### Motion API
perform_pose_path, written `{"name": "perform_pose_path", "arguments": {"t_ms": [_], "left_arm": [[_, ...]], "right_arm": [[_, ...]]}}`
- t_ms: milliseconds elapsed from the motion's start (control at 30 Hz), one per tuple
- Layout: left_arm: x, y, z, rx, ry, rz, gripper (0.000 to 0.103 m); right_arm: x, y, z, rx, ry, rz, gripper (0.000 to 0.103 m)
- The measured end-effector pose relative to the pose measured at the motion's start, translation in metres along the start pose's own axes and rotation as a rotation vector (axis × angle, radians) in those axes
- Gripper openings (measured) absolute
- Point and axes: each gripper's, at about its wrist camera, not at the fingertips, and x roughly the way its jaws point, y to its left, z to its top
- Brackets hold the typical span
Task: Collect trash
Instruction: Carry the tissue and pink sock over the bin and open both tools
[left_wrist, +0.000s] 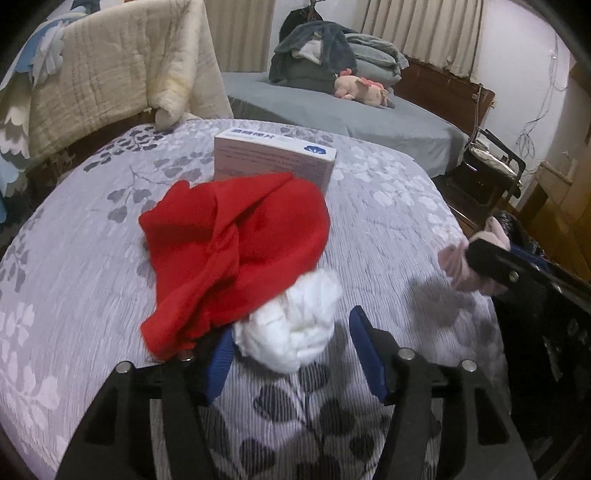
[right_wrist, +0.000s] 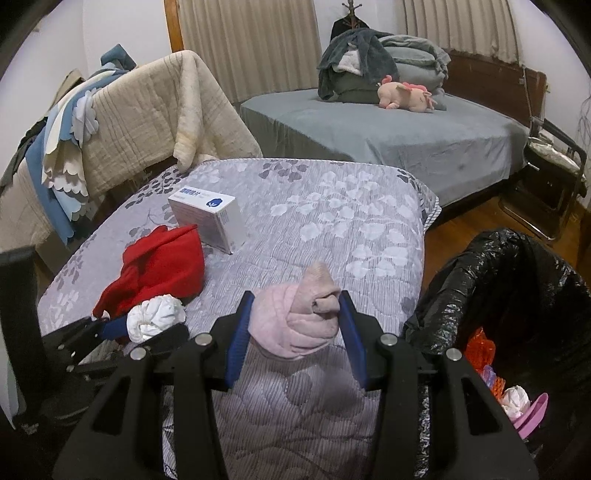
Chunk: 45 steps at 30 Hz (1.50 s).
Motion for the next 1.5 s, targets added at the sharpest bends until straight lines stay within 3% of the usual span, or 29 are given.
{"name": "perform_pose_path", "arguments": {"t_ms": [33, 100, 167, 533, 900, 1500], "left_arm": [[0.0, 0.0, 0.001, 0.0, 0.003, 0.0, 0.058], [0.001, -0.001, 0.001, 0.006, 0.003, 0.003, 0.044], [-0.002, -0.001, 0.0, 0.008, 0.001, 0.002, 0.042], [-0.041, -0.012, -0.018, 0.01, -0.009, -0.04, 0.041], [-0.071, -0.042, 0.012, 0.047, -0.119, -0.081, 0.041], [-0.08, -0.144, 0.039, 0.195, -0.174, -0.242, 0.041]], "right_arm": [[0.0, 0.0, 0.0, -0.001, 0.0, -0.001, 0.044], [-0.001, 0.0, 0.0, 0.001, -0.002, -0.002, 0.044], [-0.003, -0.001, 0.001, 0.004, -0.006, -0.003, 0.044], [-0.027, -0.006, 0.003, 0.012, -0.042, 0.004, 0.044], [-0.076, -0.027, 0.0, 0.038, -0.087, -0.03, 0.044], [-0.151, -0.114, -0.016, 0.145, -0.174, -0.196, 0.044]]}}
